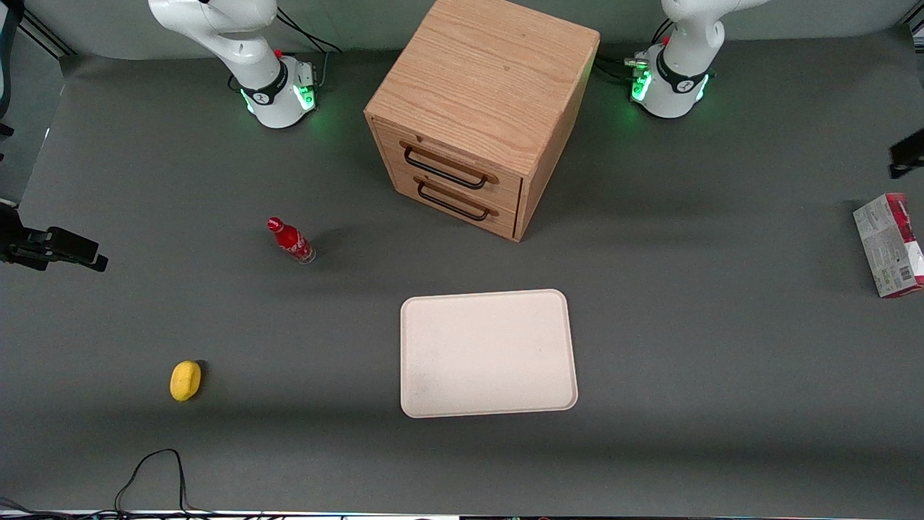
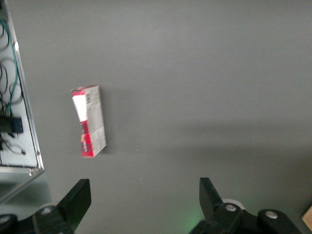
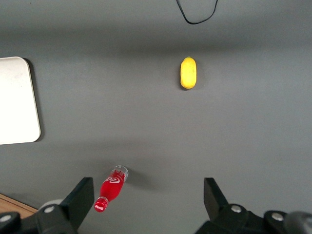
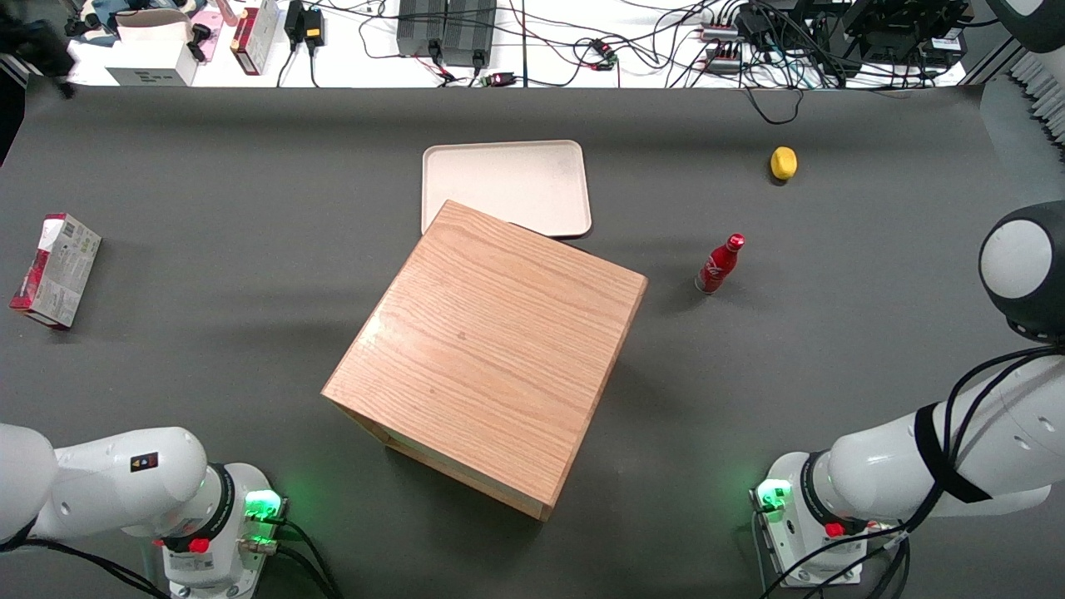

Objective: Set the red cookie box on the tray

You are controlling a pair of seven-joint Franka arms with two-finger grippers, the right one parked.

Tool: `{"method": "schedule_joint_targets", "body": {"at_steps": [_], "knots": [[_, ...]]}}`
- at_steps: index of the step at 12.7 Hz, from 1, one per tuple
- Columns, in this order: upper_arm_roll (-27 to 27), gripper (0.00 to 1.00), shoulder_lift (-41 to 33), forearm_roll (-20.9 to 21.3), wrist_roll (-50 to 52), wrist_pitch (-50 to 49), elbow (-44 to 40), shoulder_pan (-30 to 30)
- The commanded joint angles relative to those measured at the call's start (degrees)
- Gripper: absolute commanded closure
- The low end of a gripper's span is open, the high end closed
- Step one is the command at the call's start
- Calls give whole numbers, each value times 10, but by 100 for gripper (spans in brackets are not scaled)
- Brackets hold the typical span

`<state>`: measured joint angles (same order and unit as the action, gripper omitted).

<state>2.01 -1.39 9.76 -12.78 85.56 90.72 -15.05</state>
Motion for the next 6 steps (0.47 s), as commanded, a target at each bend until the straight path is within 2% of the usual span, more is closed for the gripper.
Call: {"method": "schedule_joint_targets", "body": {"at_steps": [1,4,6], "knots": [[-94,1,37,3,-67,39,-10,6],[-154,1,89,-2,-176,136,-7,-10],[-158,1,133,-39,-200,187,8,-46]]}}
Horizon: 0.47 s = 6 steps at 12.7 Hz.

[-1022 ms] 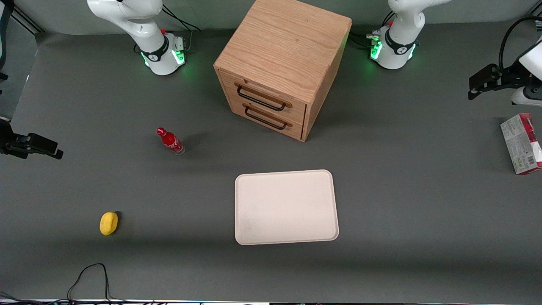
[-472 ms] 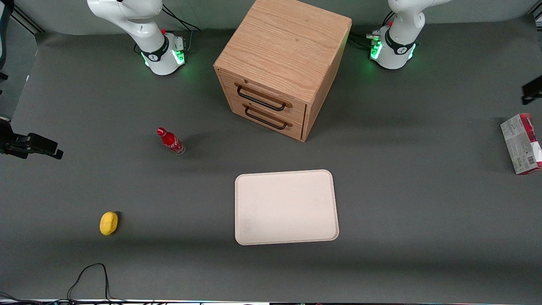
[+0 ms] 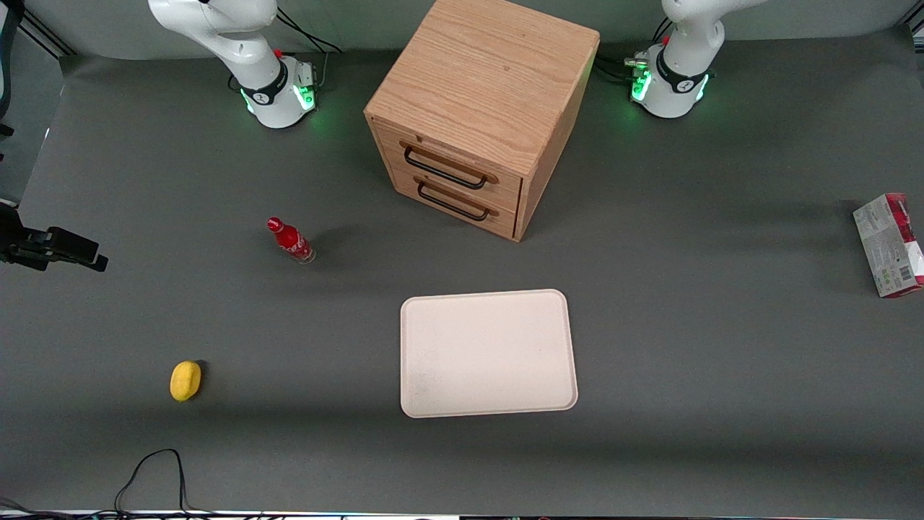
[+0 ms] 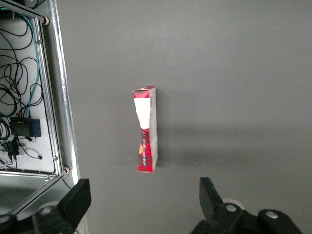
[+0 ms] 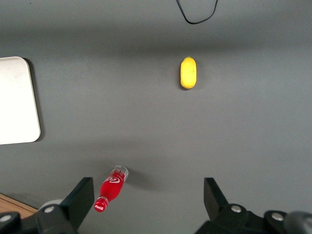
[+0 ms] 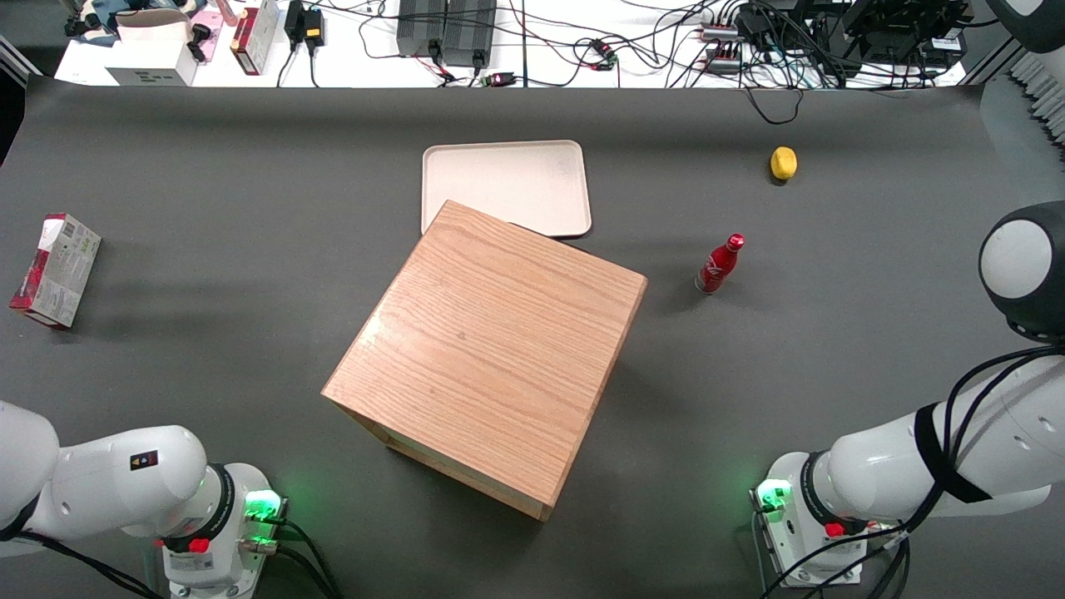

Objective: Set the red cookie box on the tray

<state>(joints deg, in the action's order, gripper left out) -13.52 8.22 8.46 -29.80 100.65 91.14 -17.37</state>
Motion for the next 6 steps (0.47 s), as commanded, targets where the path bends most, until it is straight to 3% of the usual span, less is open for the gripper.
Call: {"method": "schedule_joint_targets", "body": {"at_steps": [1,4,6], "knots": [[-3,1,55,-35,-45,68,23,-35],[-5,0,99,-48,-64,188,88,-55],[-5,0,142,-89,-66,207,93,-73]]}}
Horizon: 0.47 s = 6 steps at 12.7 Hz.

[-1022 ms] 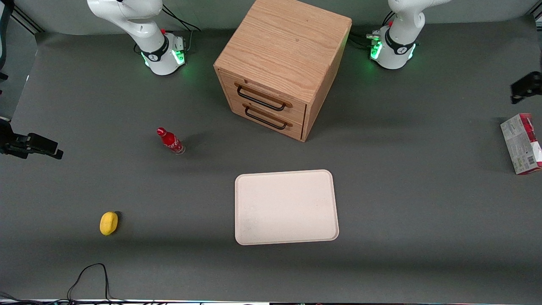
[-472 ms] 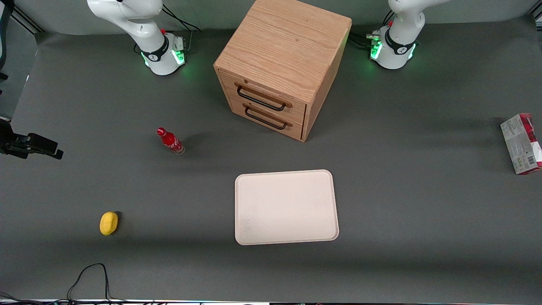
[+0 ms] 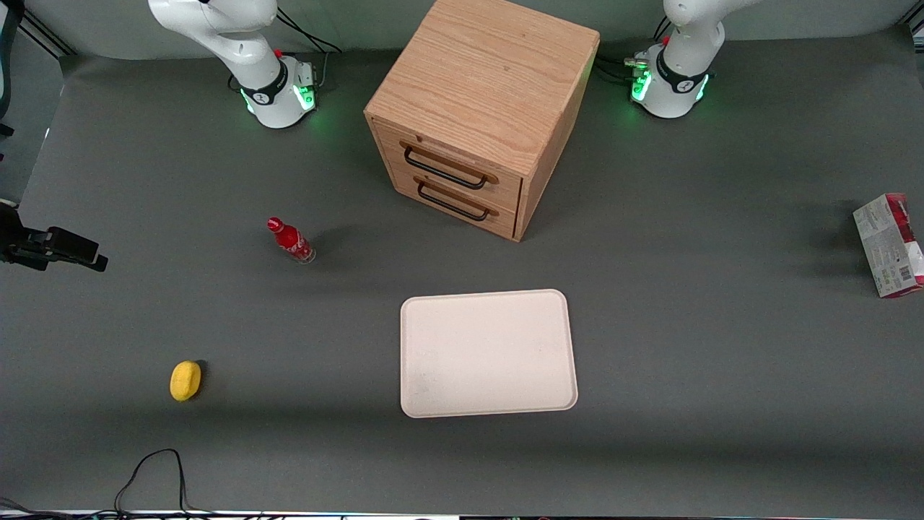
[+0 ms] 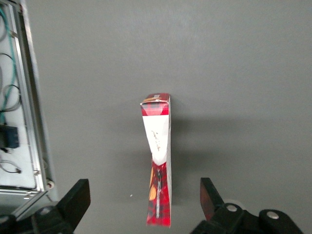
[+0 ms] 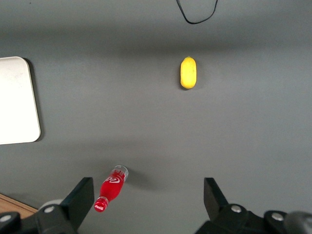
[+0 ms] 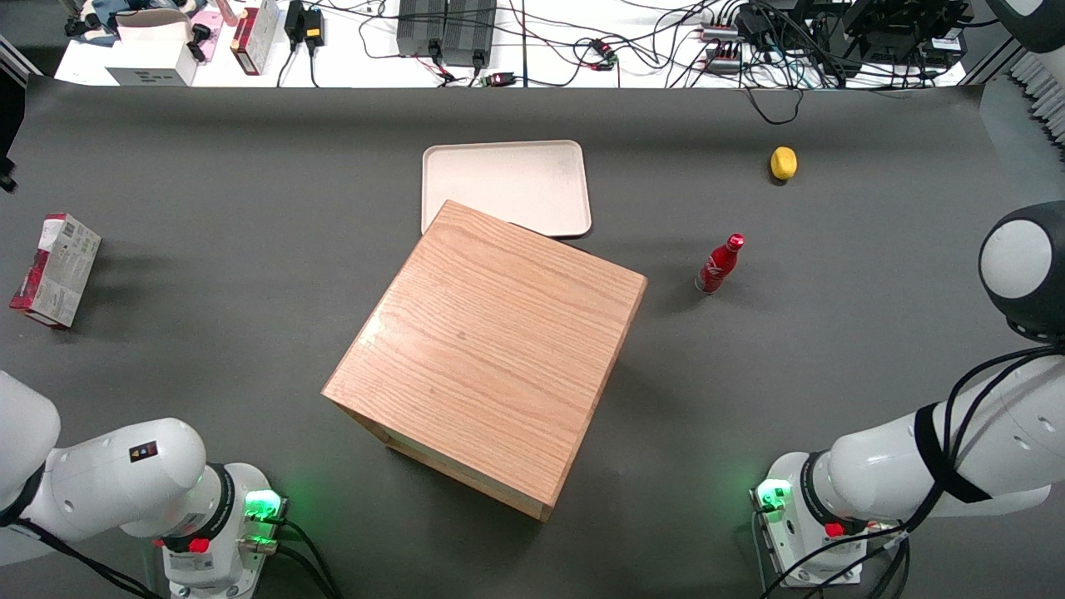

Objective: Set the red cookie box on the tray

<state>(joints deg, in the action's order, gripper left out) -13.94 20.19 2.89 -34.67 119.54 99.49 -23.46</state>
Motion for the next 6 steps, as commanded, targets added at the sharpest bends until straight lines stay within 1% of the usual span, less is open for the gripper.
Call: {"method": "schedule_joint_targets", "body": {"at_steps": [1,3,6], "knots": [[0,0,40,-48,-17,19,10,-17],[0,0,67,-58,-34,57,18,-26],[0,1,101,-103,-39,72,24,-37]]}}
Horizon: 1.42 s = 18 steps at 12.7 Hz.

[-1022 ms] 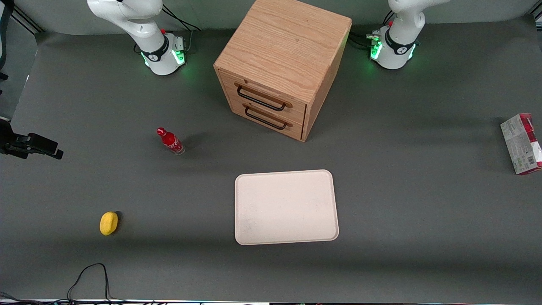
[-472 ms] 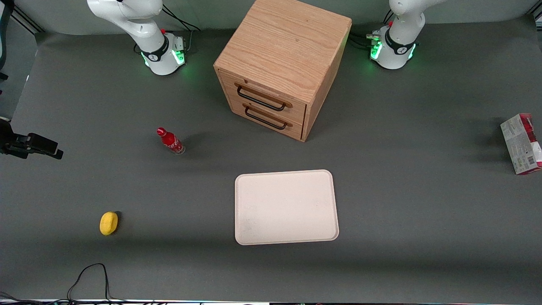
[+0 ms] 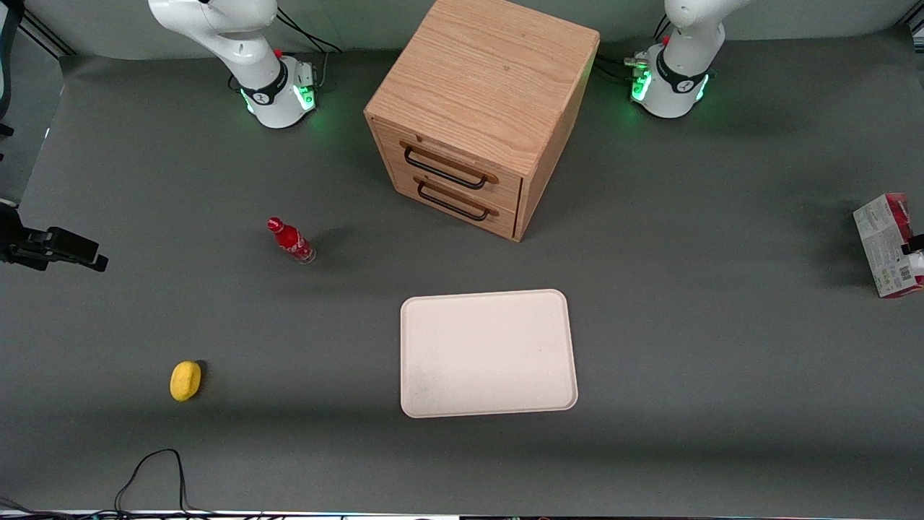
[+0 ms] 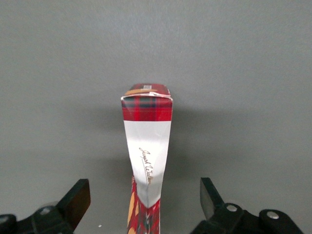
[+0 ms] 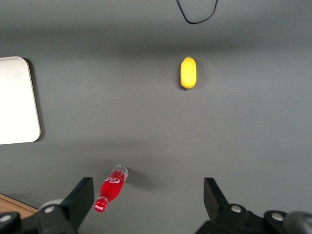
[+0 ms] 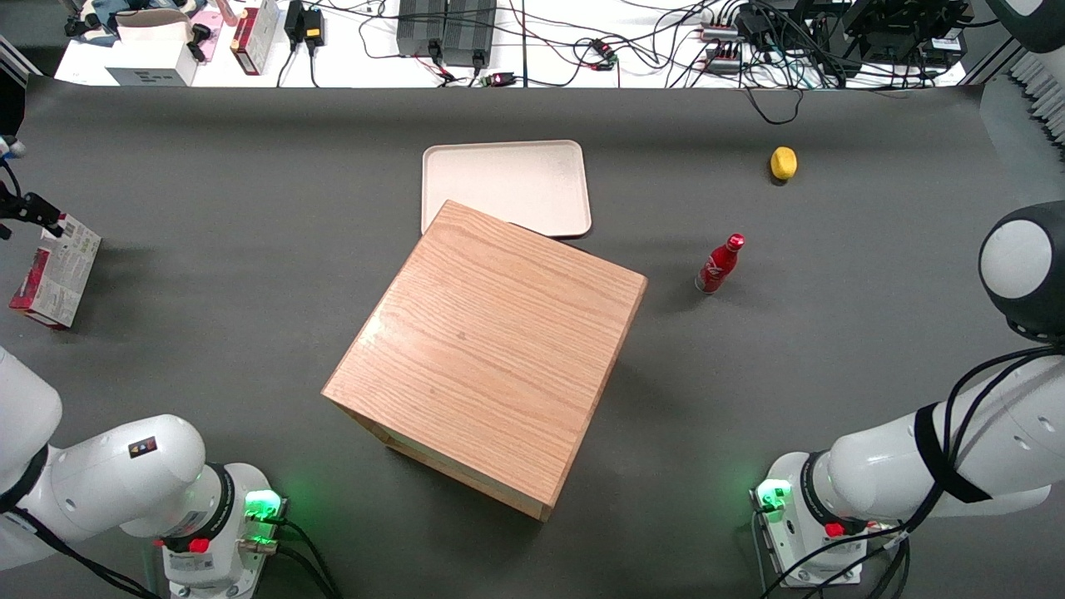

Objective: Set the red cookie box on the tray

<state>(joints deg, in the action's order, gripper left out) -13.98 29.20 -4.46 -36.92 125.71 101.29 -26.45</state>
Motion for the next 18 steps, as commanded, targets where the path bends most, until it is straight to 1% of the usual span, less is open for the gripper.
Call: {"method": "schedule_joint_targets", "body": {"at_steps": [1,2,4,5,7,8,9,12,15,18], "knots": [[0,1,18,-34,-17,10,6,-7],[0,6,19,-35,-17,11,13,-7],[-1,28,20,-33,-17,12,17,-7],[-1,41,20,-31,-17,19,19,-7],[-2,71,24,-28,-17,43,32,-7],[-2,91,24,-27,-17,44,34,-7],[-2,100,24,-27,-18,44,34,-7],[-2,100,21,-24,-17,41,33,-3],[0,100,-7,2,-11,19,22,13],[11,100,-52,33,-10,-78,-26,50]]}}
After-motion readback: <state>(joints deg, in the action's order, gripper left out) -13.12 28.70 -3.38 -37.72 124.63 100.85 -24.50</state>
